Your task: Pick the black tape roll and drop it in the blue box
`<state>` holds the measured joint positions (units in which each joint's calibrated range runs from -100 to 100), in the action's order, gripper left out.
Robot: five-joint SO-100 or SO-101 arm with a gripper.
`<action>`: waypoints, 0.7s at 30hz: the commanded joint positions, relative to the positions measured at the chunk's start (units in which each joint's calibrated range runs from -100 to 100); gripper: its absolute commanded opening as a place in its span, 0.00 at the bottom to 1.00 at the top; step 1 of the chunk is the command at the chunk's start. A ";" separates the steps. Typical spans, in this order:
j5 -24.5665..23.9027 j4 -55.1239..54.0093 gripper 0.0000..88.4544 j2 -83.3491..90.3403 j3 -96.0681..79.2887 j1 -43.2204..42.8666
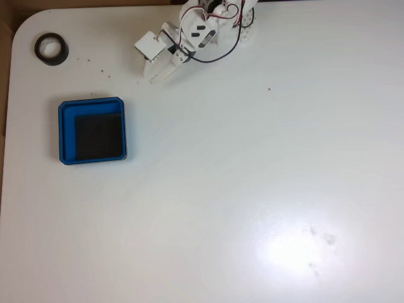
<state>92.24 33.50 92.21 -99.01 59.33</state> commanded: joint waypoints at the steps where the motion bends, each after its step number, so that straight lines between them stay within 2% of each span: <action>1: 0.23 -0.49 0.01 -0.07 -0.90 2.08; 21: 0.23 -0.58 0.01 0.10 -0.81 17.71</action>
<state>92.24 33.50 92.21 -99.01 75.06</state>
